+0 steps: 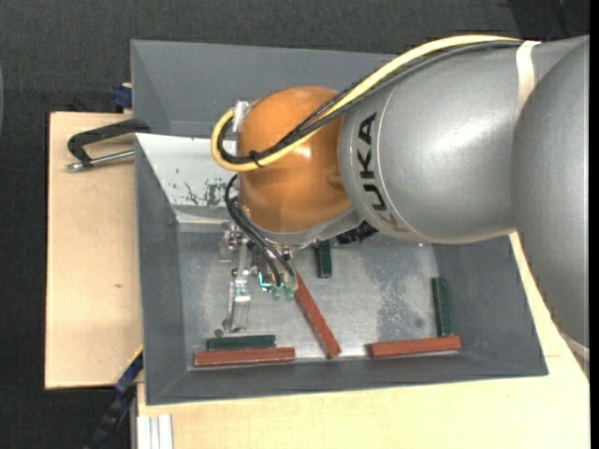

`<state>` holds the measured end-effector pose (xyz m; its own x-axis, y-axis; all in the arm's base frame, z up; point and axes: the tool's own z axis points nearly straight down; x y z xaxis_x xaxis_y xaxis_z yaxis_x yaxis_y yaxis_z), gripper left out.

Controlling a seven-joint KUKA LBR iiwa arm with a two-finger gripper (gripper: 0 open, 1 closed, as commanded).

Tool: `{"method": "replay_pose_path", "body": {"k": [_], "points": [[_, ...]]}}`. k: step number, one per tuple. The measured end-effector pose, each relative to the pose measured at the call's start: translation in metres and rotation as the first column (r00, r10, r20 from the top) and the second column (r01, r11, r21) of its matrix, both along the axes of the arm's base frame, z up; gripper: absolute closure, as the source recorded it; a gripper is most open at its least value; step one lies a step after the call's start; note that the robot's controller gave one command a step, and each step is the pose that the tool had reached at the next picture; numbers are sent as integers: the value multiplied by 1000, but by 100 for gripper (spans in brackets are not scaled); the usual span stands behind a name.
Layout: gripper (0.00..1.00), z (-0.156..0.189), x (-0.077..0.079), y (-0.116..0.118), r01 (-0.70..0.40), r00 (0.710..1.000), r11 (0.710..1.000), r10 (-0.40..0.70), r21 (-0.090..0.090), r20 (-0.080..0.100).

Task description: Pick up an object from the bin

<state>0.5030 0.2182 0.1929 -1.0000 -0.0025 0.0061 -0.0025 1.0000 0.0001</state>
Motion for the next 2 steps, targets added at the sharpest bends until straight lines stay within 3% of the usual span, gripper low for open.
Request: {"method": "replay_pose_path", "body": {"k": [1,2], "points": [[0,4,2,-1,2,1000,1000,-2,2,7],[0,-42,3,-34,-77,997,997,77,3,12]]}}
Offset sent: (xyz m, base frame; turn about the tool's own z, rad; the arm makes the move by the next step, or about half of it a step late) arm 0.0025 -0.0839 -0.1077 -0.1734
